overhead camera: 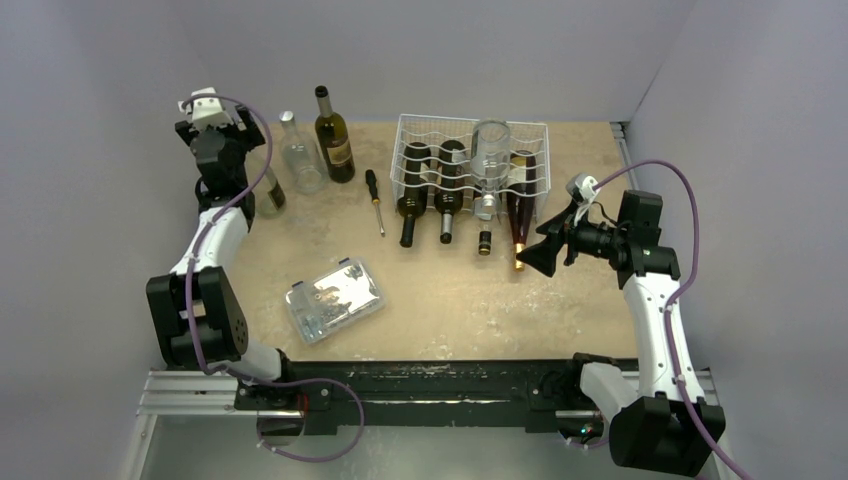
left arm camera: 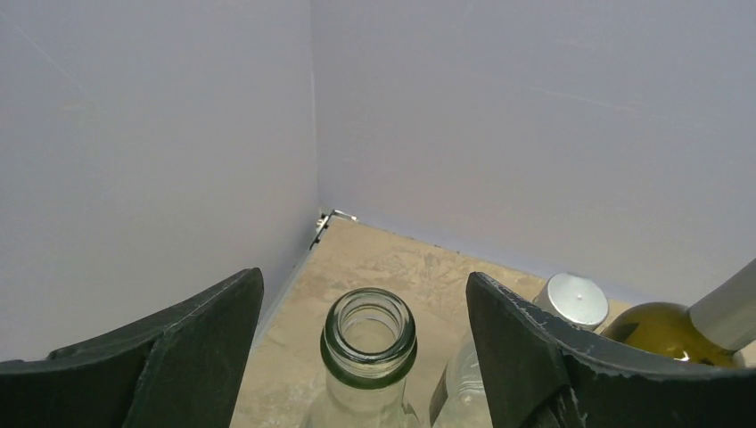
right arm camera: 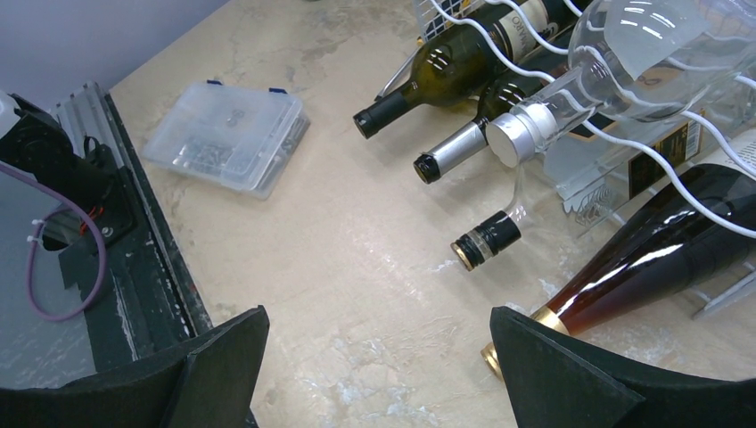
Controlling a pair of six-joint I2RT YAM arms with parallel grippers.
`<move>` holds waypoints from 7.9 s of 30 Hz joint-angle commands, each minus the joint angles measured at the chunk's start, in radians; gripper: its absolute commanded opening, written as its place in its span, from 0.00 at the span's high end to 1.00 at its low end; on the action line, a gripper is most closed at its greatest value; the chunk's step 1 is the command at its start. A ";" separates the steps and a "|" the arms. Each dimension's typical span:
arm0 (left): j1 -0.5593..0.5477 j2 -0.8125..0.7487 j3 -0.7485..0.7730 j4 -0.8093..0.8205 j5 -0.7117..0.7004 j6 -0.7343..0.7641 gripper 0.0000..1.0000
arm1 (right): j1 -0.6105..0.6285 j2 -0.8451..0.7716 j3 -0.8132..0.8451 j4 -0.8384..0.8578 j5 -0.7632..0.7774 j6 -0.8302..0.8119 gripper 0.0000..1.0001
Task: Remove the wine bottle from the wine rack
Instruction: Place the wine bottle at the center of the board, then pick up the wine bottle from the wine rack.
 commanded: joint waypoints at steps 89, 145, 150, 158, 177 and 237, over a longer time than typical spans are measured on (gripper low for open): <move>-0.220 -0.802 -0.352 -0.861 0.735 -0.334 0.00 | 0.280 0.375 0.350 0.065 0.373 -0.030 0.01; -0.216 -0.839 -0.352 -0.889 0.706 -0.322 0.00 | 0.462 0.691 0.373 0.469 0.984 0.782 0.33; -0.218 -0.839 -0.351 -0.890 0.706 -0.322 0.00 | 0.461 0.684 0.370 0.492 0.962 0.783 0.42; -0.217 -0.838 -0.352 -0.892 0.704 -0.321 0.00 | 0.461 0.633 0.323 0.554 0.922 0.800 0.85; -0.217 -0.839 -0.364 -0.854 0.748 -0.331 0.00 | 0.283 0.413 0.142 0.790 0.553 0.897 1.00; -0.219 -0.871 -0.402 -0.732 0.870 -0.377 0.00 | 0.427 0.542 0.402 -0.368 0.304 -0.306 1.00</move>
